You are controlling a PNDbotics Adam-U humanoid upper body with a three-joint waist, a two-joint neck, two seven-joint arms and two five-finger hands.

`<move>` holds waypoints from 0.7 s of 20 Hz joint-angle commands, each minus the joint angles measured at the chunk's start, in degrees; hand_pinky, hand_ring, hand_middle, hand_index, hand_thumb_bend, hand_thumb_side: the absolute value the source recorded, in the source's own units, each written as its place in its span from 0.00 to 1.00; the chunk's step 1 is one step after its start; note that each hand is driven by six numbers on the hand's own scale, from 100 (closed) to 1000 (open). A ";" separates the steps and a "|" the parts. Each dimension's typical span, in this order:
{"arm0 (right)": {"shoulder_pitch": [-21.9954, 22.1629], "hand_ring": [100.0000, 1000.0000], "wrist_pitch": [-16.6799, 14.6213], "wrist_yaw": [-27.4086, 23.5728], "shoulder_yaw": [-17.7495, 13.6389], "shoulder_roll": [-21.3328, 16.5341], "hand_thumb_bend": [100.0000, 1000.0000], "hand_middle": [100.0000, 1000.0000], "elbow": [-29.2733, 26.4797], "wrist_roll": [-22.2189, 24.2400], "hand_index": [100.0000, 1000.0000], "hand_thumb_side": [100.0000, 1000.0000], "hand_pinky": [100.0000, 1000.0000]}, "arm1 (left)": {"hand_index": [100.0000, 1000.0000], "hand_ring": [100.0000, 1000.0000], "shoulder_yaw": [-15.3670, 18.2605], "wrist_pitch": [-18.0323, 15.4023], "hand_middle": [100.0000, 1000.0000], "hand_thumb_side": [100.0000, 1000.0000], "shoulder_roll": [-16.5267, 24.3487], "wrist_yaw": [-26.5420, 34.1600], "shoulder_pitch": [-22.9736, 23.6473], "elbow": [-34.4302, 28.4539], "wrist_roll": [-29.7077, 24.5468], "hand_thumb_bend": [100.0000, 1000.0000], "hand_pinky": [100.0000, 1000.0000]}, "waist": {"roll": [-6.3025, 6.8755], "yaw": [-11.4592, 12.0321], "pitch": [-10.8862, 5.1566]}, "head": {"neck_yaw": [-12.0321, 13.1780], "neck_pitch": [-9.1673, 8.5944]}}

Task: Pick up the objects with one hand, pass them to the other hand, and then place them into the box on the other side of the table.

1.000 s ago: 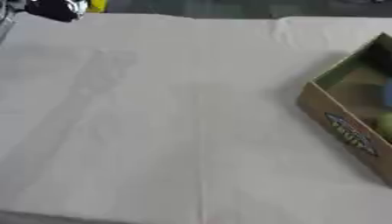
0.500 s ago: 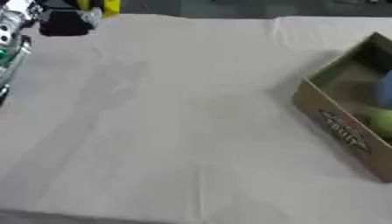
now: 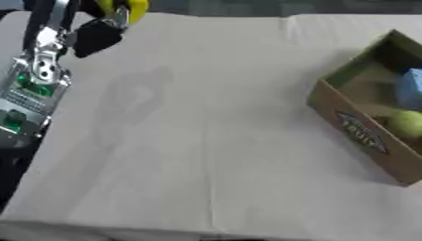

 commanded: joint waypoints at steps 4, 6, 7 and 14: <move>-2.89 0.79 -0.47 2.35 2.77 0.43 0.00 0.90 -0.43 3.00 0.86 0.41 0.98 | 0.55 0.38 -1.17 -3.07 0.43 0.21 -2.49 1.08 0.72 0.33 4.02 0.00 0.59 | 0.09 0.06 -2.08 | -0.80 0.41; -3.86 0.80 -0.10 2.78 3.67 1.18 0.00 0.90 -0.12 3.96 0.85 0.37 0.99 | 0.55 0.38 -1.95 -4.95 0.43 0.17 -2.90 1.82 0.87 0.47 4.12 0.00 0.59 | 0.07 0.06 -2.10 | -1.05 0.49; -4.36 0.80 0.09 3.01 4.11 1.57 0.00 0.90 0.04 4.42 0.85 0.41 0.99 | 0.55 0.37 -2.29 -5.82 0.43 0.22 -3.02 2.01 0.89 0.59 4.06 0.00 0.58 | 0.06 0.08 -2.12 | -1.18 0.55; -7.50 0.80 0.54 5.47 7.23 3.47 0.00 0.90 1.47 7.38 0.86 0.38 0.98 | 0.54 0.37 -4.06 -8.13 0.42 0.24 -5.40 1.81 0.23 2.10 3.51 0.00 0.58 | -0.16 0.43 -2.31 | -2.09 0.72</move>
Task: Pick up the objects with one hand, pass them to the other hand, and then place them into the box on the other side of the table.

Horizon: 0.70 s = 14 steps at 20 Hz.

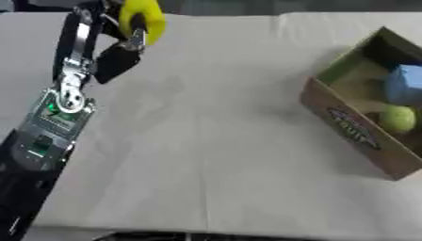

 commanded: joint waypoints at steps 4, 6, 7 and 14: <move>-2.68 0.80 0.18 2.42 2.16 0.27 0.00 0.90 0.82 2.52 0.86 0.37 0.98 | 0.54 0.37 -1.26 -1.53 0.42 0.25 -2.22 -0.25 -1.33 1.51 -0.30 0.00 0.58 | -0.28 0.24 -2.20 | -0.67 0.21; -2.96 0.80 0.28 3.22 2.77 0.65 0.00 0.90 1.31 3.34 0.86 0.36 0.98 | 0.54 0.37 -1.51 -1.99 0.42 0.25 -3.12 -0.52 -1.44 2.08 -0.20 0.00 0.58 | -0.30 0.28 -2.18 | -0.71 0.09; -3.09 0.80 0.28 3.68 3.08 0.84 0.00 0.90 1.57 3.77 0.86 0.36 0.98 | 0.54 0.37 -1.64 -2.22 0.42 0.25 -3.51 -0.71 -1.49 2.33 -0.19 0.00 0.58 | -0.31 0.30 -2.17 | -0.73 0.05; -4.09 0.80 -0.09 6.25 5.37 1.42 0.00 0.90 3.23 7.58 0.86 0.29 0.98 | 0.54 0.37 -2.32 -3.51 0.42 0.24 -4.71 -2.50 -1.63 3.40 -0.60 0.00 0.58 | -0.27 0.48 -2.13 | -1.00 -0.04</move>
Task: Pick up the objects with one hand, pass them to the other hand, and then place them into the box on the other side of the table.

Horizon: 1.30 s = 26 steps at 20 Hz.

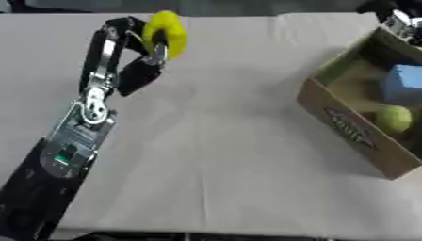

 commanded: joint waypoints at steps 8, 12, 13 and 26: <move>-3.00 0.81 0.26 2.37 2.55 1.12 0.00 0.91 2.10 6.06 0.86 0.30 0.98 | 0.54 0.37 -0.68 -2.28 0.42 0.25 -1.83 -1.98 -1.41 -0.22 -0.59 0.00 0.58 | -0.44 0.36 -1.93 | -0.47 -0.11; -3.23 0.81 0.71 3.05 3.10 1.84 0.00 0.92 2.93 7.59 0.86 0.32 0.98 | 0.54 0.37 -0.92 -3.48 0.42 0.25 -2.52 -2.96 -1.51 -0.83 -0.71 0.00 0.58 | -0.44 0.46 -1.88 | -0.58 -0.11; -3.37 0.81 0.76 3.07 3.18 1.98 0.00 0.92 3.00 7.85 0.86 0.32 0.98 | 0.54 0.37 -1.03 -3.77 0.42 0.25 -2.64 -3.26 -1.60 -1.06 -0.89 0.00 0.58 | -0.42 0.51 -1.87 | -0.63 -0.12; -5.20 0.82 1.11 3.43 5.12 3.76 0.00 0.93 2.26 10.63 0.87 0.30 0.98 | 0.54 0.37 -2.86 -5.57 0.43 0.25 -4.82 -5.30 -3.32 -2.61 -4.81 0.00 0.58 | -0.25 1.38 -1.69 | -1.26 -0.29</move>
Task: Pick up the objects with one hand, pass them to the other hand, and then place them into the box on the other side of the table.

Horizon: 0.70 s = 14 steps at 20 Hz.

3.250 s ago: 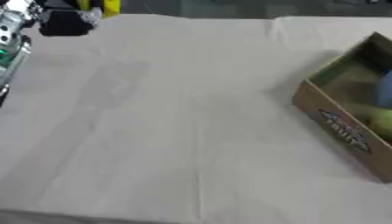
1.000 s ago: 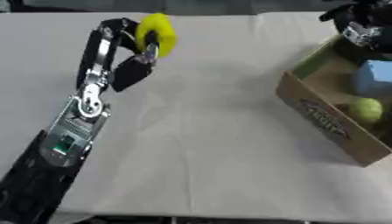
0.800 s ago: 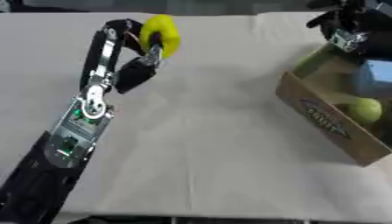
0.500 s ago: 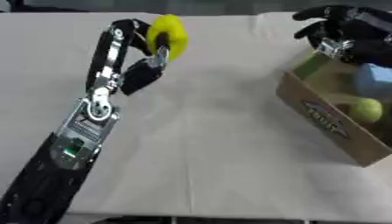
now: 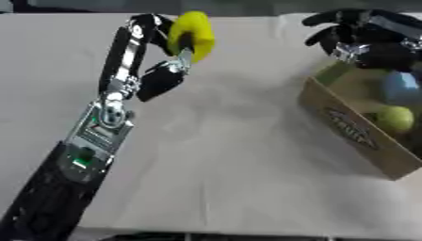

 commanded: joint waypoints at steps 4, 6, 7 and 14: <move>-3.29 0.83 -4.02 4.23 1.33 -0.56 0.00 0.93 -1.36 0.29 0.87 0.15 0.97 | 0.54 0.37 -1.45 -0.67 0.43 0.25 -1.34 -0.82 -1.35 -0.31 -2.02 0.00 0.58 | -0.61 0.01 -1.79 | -0.47 -0.13; -4.37 0.84 -7.28 7.17 1.89 -0.79 0.00 0.93 -1.01 0.48 0.88 0.15 0.97 | 0.54 0.37 -1.77 -0.78 0.43 0.25 -1.78 -0.89 -1.38 0.51 -2.33 0.00 0.58 | -0.76 0.01 -1.90 | -0.50 -0.02; -4.80 0.84 -8.78 8.49 2.05 -0.80 0.00 0.93 -0.60 0.51 0.87 0.13 0.97 | 0.54 0.37 -1.86 -0.82 0.42 0.25 -2.02 -0.87 -1.42 0.96 -2.36 0.00 0.58 | -0.80 0.04 -1.94 | -0.51 0.03; -6.48 0.85 -14.67 13.87 2.96 0.12 0.00 0.93 2.61 0.23 0.88 0.12 0.96 | 0.54 0.36 -2.29 -1.72 0.42 0.26 -4.53 -0.36 -1.98 4.50 -1.92 0.00 0.57 | -1.12 0.37 -2.21 | -0.65 0.26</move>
